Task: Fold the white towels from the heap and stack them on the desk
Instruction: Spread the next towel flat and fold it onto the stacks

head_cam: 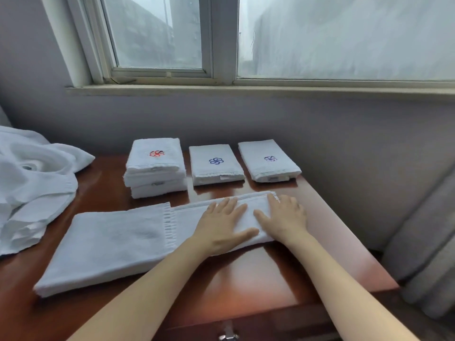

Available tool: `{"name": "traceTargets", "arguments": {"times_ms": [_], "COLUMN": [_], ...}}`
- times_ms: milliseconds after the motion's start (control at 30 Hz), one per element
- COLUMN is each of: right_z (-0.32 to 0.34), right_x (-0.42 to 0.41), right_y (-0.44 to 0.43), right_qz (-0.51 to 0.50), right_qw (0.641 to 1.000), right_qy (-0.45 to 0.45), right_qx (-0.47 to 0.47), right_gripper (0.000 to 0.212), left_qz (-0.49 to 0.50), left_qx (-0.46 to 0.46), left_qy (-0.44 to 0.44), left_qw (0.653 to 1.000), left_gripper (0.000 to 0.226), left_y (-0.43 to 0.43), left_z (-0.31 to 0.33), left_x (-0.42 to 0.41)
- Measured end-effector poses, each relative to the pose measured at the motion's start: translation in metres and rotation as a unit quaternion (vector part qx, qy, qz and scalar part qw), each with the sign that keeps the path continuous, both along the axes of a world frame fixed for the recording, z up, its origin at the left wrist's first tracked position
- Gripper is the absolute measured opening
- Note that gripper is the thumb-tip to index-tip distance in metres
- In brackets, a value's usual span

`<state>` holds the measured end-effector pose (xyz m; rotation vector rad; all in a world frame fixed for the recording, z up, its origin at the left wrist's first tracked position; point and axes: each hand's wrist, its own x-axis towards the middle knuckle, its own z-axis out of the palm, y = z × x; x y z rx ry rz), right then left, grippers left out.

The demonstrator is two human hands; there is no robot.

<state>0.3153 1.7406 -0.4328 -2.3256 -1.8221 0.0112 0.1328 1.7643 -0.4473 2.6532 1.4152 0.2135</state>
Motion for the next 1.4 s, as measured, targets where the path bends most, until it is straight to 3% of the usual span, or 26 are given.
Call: {"name": "traceTargets", "arguments": {"times_ms": [100, 200, 267, 333, 400, 500, 667, 800, 1067, 1300, 1400], "right_z": [0.013, 0.027, 0.034, 0.044, 0.059, 0.081, 0.104, 0.11, 0.101, 0.073, 0.058], "right_x": [0.0, 0.005, 0.009, 0.008, -0.001, -0.031, -0.099, -0.156, -0.257, -0.304, -0.298], "right_y": [0.001, 0.0, 0.0, 0.0, -0.003, -0.006, -0.009, -0.005, -0.002, -0.005, 0.0], "right_qz": [-0.018, -0.009, 0.018, 0.046, 0.068, 0.125, 0.215, 0.259, 0.303, 0.333, 0.311], "right_qw": [0.998, 0.994, 0.98, 0.936, 0.868, 0.793, 0.727, 0.715, 0.73, 0.742, 0.762], "right_qy": [0.042, 0.099, 0.195, 0.348, 0.485, 0.587, 0.644, 0.645, 0.612, 0.579, 0.568], "right_qx": [-0.033, -0.049, -0.034, 0.024, 0.086, 0.105, 0.097, 0.075, 0.024, -0.06, -0.031], "right_gripper": [0.071, 0.06, 0.066, 0.075, 0.075, 0.075, 0.054, 0.042, 0.038, 0.032, 0.032], "left_qz": [-0.001, 0.0, 0.001, 0.012, 0.012, 0.045, 0.116, 0.158, 0.2, 0.31, 0.386], "left_qx": [-0.006, -0.008, -0.014, -0.078, -0.188, -0.303, -0.298, -0.294, -0.255, -0.311, -0.263], "left_qy": [-0.002, -0.009, -0.042, -0.149, -0.303, -0.461, -0.54, -0.549, -0.574, -0.576, -0.533], "left_qw": [1.0, 1.0, 0.999, 0.986, 0.934, 0.833, 0.779, 0.767, 0.752, 0.689, 0.705], "left_gripper": [0.102, 0.1, 0.09, 0.075, 0.059, 0.051, 0.065, 0.063, 0.057, 0.065, 0.053], "left_y": [-0.002, -0.004, -0.006, -0.01, -0.015, -0.024, -0.028, -0.031, -0.051, -0.058, -0.058], "left_z": [0.001, 0.005, 0.01, 0.02, 0.038, 0.077, 0.123, 0.135, 0.123, 0.093, 0.08], "left_x": [0.0, -0.001, -0.001, -0.002, -0.002, -0.01, -0.066, -0.124, -0.22, -0.272, -0.283]}}
